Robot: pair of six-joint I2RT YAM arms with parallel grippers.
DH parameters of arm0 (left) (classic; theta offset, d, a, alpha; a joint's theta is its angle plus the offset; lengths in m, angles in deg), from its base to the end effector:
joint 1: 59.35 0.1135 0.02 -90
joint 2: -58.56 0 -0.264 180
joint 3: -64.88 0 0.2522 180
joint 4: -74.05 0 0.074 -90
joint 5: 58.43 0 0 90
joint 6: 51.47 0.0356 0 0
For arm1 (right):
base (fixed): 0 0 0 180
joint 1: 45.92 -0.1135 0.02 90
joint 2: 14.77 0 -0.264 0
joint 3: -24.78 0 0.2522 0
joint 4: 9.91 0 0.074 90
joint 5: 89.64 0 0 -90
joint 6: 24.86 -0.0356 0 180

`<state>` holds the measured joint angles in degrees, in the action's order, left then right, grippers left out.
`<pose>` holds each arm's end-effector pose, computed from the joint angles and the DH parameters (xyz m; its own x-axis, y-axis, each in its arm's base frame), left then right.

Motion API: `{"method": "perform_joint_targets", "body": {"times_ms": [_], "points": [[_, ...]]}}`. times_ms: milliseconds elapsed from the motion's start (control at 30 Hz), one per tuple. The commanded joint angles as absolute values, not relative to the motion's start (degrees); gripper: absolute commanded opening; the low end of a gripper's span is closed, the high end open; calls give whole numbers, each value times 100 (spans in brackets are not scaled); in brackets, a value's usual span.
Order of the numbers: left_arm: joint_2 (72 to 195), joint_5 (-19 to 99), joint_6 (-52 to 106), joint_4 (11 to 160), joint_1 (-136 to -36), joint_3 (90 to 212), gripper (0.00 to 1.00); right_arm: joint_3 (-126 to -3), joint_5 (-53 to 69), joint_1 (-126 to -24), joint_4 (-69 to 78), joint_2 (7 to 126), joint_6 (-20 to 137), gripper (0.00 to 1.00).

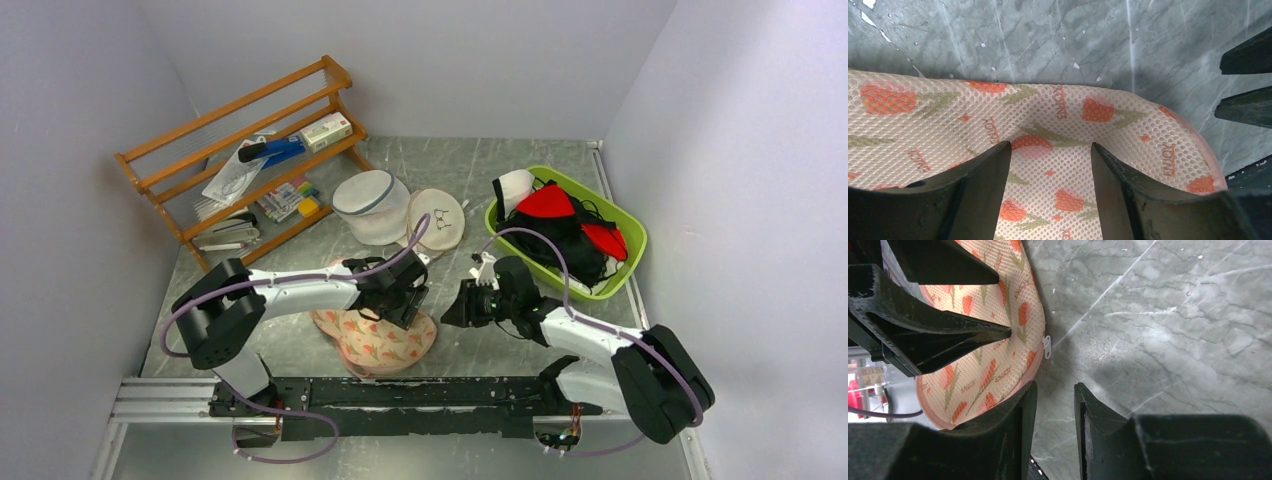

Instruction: Unzip the laundry bag and remove the bra

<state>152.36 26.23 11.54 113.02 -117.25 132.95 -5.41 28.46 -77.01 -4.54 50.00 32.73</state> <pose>0.1683 -0.2621 0.1685 -0.8013 0.4270 -0.4190 0.5147 0.8491 -0.1190 0.1591 0.1155 0.1415 -0.8741 0.0250 -0.4851 -0.3509 0.6581 0.6662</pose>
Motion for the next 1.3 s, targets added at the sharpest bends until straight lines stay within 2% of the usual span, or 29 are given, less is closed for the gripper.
{"method": "perform_joint_targets", "body": {"times_ms": [0, 200, 233, 333, 433, 500, 567, 667, 800, 867, 967, 1267], "points": [[14953, 2531, 1077, 10986, -11736, 13017, 69, -491, 3284, -7677, -1060, 5297, 3166, 33], [14699, 2242, 1073, 11104, -11727, 12828, 70, -636, 3216, -7677, -840, 5286, 3183, 33], [14614, 2195, 1060, 11182, -11727, 12871, 73, -695, 3138, -7679, -706, 5211, 3196, 34], [14131, 2212, 1029, 11369, -11731, 13071, 90, -919, 2824, -7677, -165, 4812, 3318, 36], [13433, 2162, 1060, 11402, -11727, 13290, 100, -1281, 2346, -7677, 497, 4333, 3477, 40], [13025, 2025, 1150, 11453, -11691, 13473, 100, -1643, 1996, -7677, 1019, 4077, 3670, 47], [12700, 1856, 1253, 11621, -11566, 13726, 99, -2106, 1578, -7671, 1583, 3884, 3882, 50], [12251, 1383, 1352, 11937, -11320, 14168, 99, -2840, 914, -7669, 2339, 3631, 4176, 59], [11675, 1046, 1562, 12154, -11093, 14950, 99, -3917, 159, -7669, 3150, 3472, 4550, 76], [11539, 840, 1674, 12397, -11092, 15472, 99, -4403, -157, -7669, 3437, 3430, 4702, 89], [11446, 647, 1777, 12687, -11092, 16204, 99, -5180, -475, -7669, 3753, 3404, 4896, 99], [11286, 468, 2243, 13077, -11087, 17354, 99, -6691, -1018, -7669, 4082, 3233, 5363, 100]]}}
